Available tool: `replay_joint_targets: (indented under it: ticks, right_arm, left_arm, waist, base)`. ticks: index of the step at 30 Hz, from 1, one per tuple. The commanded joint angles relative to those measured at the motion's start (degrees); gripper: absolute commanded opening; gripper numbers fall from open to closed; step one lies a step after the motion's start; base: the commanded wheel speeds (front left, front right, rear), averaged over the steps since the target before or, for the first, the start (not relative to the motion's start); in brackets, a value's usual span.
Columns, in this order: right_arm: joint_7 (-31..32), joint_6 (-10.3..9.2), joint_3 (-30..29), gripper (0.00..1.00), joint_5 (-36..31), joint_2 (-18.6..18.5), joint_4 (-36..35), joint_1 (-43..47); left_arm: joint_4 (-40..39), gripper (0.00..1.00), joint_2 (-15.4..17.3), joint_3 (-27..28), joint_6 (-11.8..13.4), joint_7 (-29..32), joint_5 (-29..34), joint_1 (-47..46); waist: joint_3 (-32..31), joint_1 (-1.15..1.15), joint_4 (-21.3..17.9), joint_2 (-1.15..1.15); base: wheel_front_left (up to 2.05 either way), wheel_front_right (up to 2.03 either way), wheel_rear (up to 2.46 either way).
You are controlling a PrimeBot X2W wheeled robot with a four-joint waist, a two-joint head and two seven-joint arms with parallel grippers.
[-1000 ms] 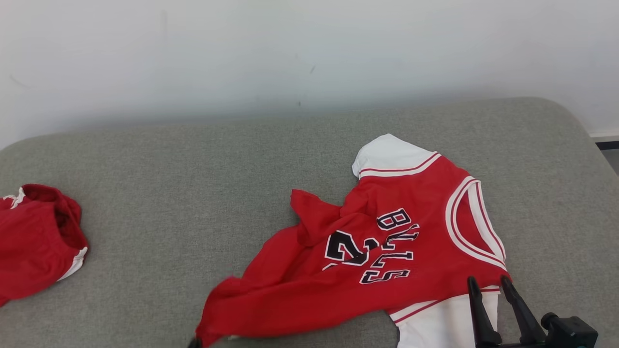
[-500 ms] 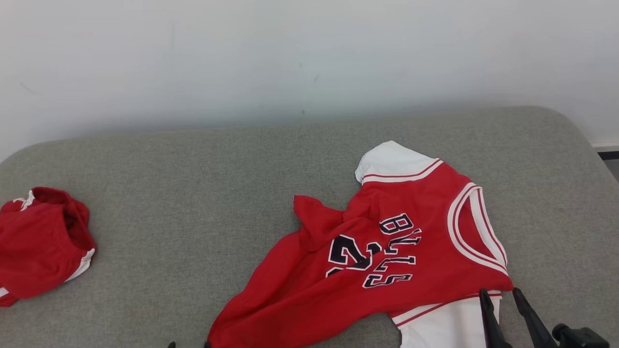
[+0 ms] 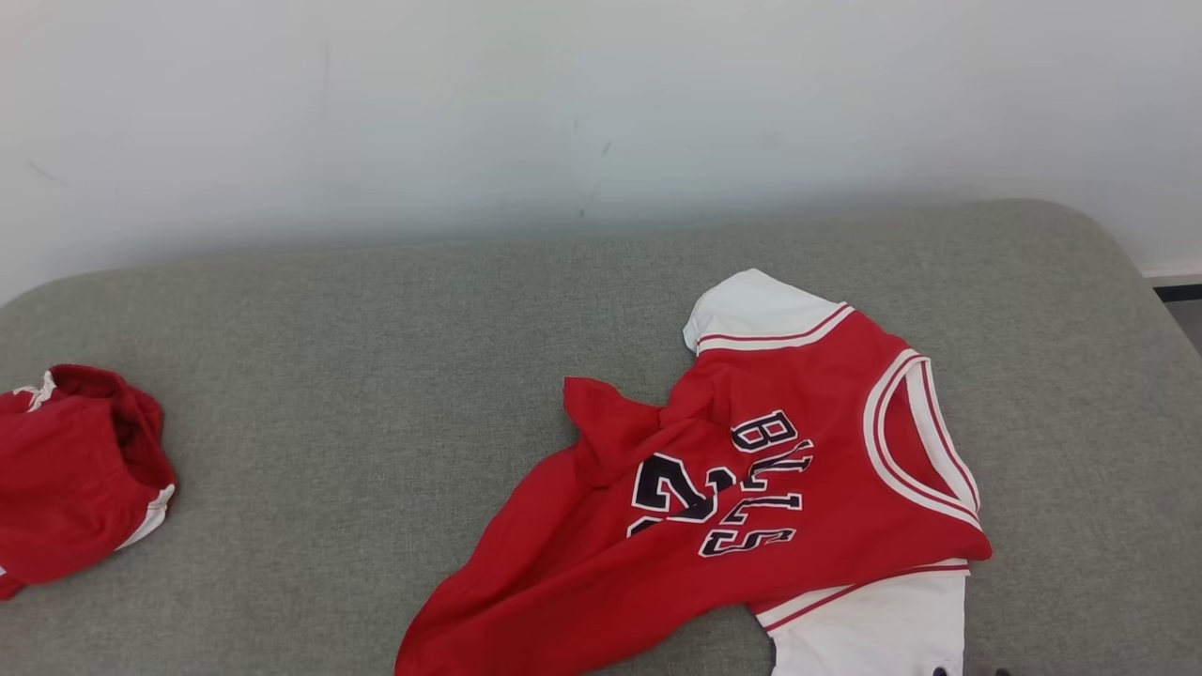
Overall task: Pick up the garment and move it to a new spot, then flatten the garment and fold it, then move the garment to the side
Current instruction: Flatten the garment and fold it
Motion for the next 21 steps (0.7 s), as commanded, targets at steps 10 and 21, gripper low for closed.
replay_joint_targets:
  ticks: [10,21]
  right_arm:
    - [0.51,-0.14,1.18,1.0,0.62,1.2,7.55,-3.84]
    - [1.56,-0.14,3.83,1.0,1.98,1.69,13.53,-6.43]
  left_arm:
    - [2.51,1.0,-0.48,-0.83,0.1,-0.19,0.27,-4.08]
    - [6.34,0.95,-0.8,-2.36,0.1,-0.19,-1.26,-5.47]
  waist:
    - [1.09,0.0,0.15,0.0]
    - [1.06,0.0,-0.69,0.0]
  base:
    - [0.0,0.0,0.0]
    - [0.0,0.0,0.0]
